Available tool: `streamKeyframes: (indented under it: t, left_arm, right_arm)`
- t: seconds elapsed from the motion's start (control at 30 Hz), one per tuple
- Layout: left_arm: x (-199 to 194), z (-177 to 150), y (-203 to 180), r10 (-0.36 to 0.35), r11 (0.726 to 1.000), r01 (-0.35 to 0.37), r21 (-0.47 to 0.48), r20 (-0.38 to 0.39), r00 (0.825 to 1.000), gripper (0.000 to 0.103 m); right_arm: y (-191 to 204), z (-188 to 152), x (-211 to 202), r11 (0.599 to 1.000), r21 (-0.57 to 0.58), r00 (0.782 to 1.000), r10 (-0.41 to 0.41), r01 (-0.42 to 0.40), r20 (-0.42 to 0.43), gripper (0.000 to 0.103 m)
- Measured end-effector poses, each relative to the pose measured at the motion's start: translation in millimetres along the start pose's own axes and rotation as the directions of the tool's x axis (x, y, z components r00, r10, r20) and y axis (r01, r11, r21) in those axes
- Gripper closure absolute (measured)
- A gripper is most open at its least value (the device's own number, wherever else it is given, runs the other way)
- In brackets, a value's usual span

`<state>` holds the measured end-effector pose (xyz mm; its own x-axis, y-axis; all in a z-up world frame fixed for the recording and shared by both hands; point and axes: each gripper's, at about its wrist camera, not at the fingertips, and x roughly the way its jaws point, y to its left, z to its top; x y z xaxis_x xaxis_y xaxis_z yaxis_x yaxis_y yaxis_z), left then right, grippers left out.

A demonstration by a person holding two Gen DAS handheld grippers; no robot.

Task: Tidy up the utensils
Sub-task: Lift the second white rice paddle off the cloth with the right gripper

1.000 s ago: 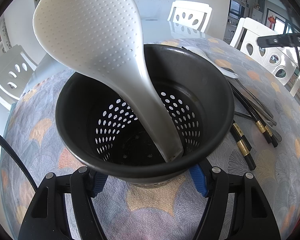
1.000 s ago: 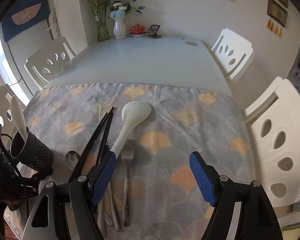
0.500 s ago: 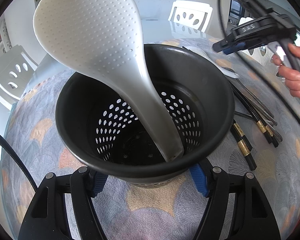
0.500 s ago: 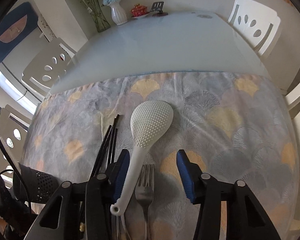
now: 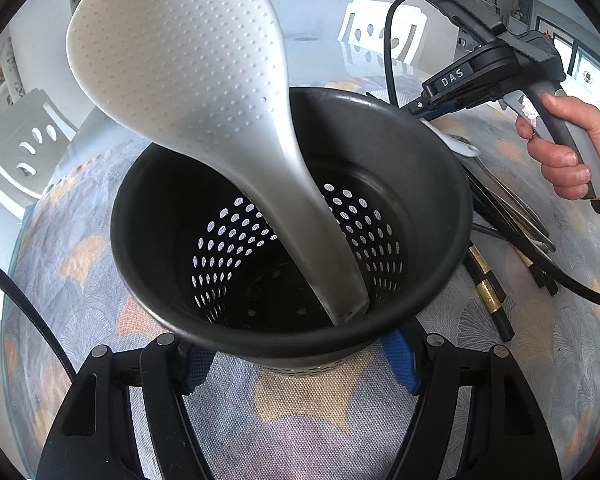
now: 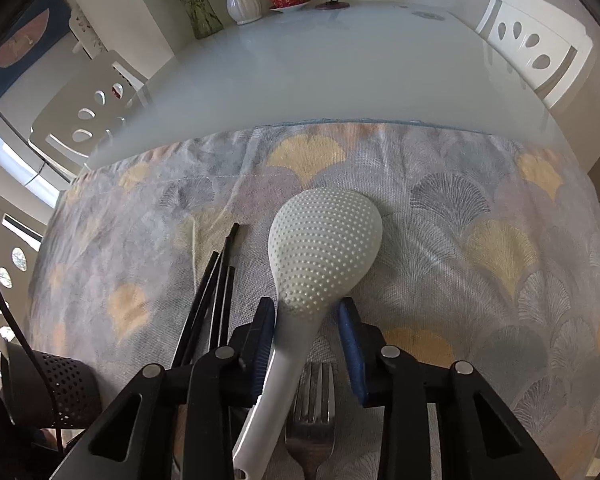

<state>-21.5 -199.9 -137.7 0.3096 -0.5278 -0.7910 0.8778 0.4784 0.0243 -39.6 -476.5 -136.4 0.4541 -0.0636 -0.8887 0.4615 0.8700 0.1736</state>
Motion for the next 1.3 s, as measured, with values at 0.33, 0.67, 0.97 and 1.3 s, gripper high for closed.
streamKeyframes:
  t: [0.33,0.67,0.97,1.3]
  left_arm:
    - [0,0,0,-0.001,1.0,0.001,0.0,0.0,1.0,0.032]
    - [1,0,0,0.004,1.0,-0.004,0.003,0.002,1.0,0.032]
    - [-1,-2,0,0.0,1.0,0.0,0.004,0.004,1.0,0.033]
    - [-2,-2,-4,0.009,1.0,-0.009,0.014,0.007,1.0,0.033]
  right_arm:
    - [-7,-8,-21,0.998,-0.02,0.997,0.058,-0.057,0.059,0.09]
    - [-5,-8,-45,0.998,-0.03,0.993,0.05,-0.047,0.104,0.09]
    - [-39,-3,-13,0.989,0.086,0.993,0.12,-0.12,0.006,0.055]
    - [9,9,10,0.992,-0.081,0.988,-0.091,0.102,0.121,0.075]
